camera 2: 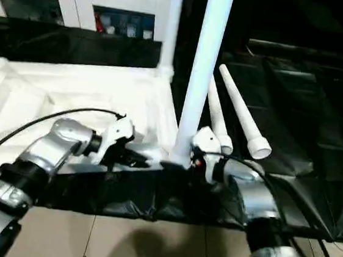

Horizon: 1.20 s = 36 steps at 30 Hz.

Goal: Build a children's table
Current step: Rotate leg to tighten

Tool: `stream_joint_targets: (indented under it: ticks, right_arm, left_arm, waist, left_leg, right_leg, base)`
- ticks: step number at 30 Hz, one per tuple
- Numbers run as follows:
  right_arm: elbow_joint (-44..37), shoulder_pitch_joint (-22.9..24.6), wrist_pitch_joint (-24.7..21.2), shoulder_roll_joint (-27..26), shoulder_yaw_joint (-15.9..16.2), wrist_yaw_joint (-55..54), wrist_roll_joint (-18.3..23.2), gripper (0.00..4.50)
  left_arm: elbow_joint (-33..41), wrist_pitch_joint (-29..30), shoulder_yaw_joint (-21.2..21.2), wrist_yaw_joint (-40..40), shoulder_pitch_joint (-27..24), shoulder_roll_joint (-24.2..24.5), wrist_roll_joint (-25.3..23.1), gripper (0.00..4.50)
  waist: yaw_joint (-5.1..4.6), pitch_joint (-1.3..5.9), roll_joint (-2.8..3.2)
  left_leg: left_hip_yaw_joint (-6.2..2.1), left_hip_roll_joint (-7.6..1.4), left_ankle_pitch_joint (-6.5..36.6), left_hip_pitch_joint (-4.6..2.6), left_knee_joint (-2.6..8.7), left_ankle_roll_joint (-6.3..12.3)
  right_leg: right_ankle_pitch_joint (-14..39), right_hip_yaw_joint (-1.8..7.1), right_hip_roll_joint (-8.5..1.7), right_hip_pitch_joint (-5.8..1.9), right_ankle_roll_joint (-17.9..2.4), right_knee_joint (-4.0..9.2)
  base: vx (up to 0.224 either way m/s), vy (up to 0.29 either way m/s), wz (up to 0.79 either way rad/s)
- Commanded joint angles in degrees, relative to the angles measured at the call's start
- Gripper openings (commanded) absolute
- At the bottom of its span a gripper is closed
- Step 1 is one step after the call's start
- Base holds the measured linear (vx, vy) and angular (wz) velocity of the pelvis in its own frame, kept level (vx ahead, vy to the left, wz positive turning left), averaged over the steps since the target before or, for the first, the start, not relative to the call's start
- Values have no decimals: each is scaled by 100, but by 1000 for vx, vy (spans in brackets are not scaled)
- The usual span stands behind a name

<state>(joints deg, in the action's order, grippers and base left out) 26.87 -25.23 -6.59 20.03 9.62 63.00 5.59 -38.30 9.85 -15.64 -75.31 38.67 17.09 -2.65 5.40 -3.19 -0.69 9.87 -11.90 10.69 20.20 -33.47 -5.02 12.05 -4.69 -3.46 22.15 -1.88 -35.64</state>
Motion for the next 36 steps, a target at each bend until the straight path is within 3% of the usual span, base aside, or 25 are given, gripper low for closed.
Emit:
stream_joint_targets:
  ticks: [1,4,8,11,16,19,20,21,23,28,33,34,36]
  right_arm:
    - [-242,45,-150,-94,465,513,152,375]
    - [-432,35,-451,50,556,937,334,367]
    - [-493,22,-534,127,669,1164,344,324]
    - [-508,20,-601,93,661,1176,363,288]
    - [-526,88,-797,-60,566,886,316,271]
    - [-289,90,-585,-295,399,168,128,271]
    - [-68,41,-418,-467,279,-379,-1,267]
    - [462,-147,-462,-871,-87,-1562,-77,267]
    - [703,-238,-477,-1111,-285,-2095,-35,267]
    - [1182,-583,-489,-1883,-614,-3352,99,266]
    - [1337,-733,-277,-2197,-629,-3626,-3,266]
    - [1403,-768,-171,-2243,-625,-3703,-92,322]
    - [1414,-804,-59,-2248,-655,-3523,-60,336]
  left_arm:
    - [420,-100,-121,-245,164,-235,285,0]
    - [456,-99,-203,-494,185,-151,270,0]
    - [490,-90,-267,-621,167,-78,259,0]
    - [520,-52,-253,-637,151,-73,284,0]
    - [380,-61,-167,-481,186,-128,259,0]
    - [250,-25,-120,-178,225,-231,181,0]
    - [136,23,-78,70,271,-313,128,0]
    - [-115,137,52,673,389,-559,72,0]
    - [-255,237,146,1042,463,-733,76,0]
    - [-502,249,235,1812,501,-1177,33,0]
    - [-468,255,242,1900,441,-1270,56,0]
    - [-489,241,252,1935,447,-1293,31,0]
    - [-530,101,209,1854,441,-1248,-34,0]
  waist:
    - [-2,358,-58]
    - [41,371,-50]
    - [79,369,-68]
    - [92,364,-60]
    - [88,371,-55]
    - [75,366,-27]
    - [40,345,-24]
    - [37,343,-11]
    - [-62,341,-26]
    - [-93,377,-11]
    - [-109,365,-11]
    - [-111,366,-9]
    - [-135,358,-15]
  left_leg:
    - [-10,-186,718,3,345,520]
    - [-15,-193,575,1,334,559]
    - [-14,-189,568,3,334,541]
    - [-17,-195,595,-6,342,488]
    - [-17,-183,562,4,338,453]
    - [-30,-175,661,-5,349,355]
    - [-22,-175,749,-12,360,285]
    - [-37,-171,794,-19,372,215]
    - [-58,-152,1022,-37,396,-11]
    - [-37,-144,663,-11,364,176]
    - [-27,-138,632,-4,374,223]
    - [-31,-142,629,-5,377,223]
    - [-29,-144,689,-11,380,243]
  right_leg:
    - [620,340,-495,-314,-1232,436]
    - [469,336,-494,-309,-1248,410]
    - [548,327,-503,-301,-1234,417]
    - [625,330,-505,-294,-1210,422]
    - [625,331,-504,-305,-1162,425]
    - [782,329,-512,-294,-1130,442]
    - [933,334,-514,-259,-1118,470]
    - [1046,326,-521,-266,-1103,477]
    - [1496,321,-523,-279,-1048,505]
    - [666,357,-503,-298,-1178,452]
    - [722,359,-500,-308,-1129,463]
    - [725,356,-500,-308,-1121,462]
    - [785,362,-503,-303,-1115,468]
  base:
    - [0,0,0]
    - [0,0,0]
    - [0,0,0]
    - [0,0,0]
    - [0,0,0]
    - [0,0,0]
    - [0,0,0]
    - [0,0,0]
    - [0,0,0]
    - [0,0,0]
    - [0,0,0]
    - [0,0,0]
    - [0,0,0]
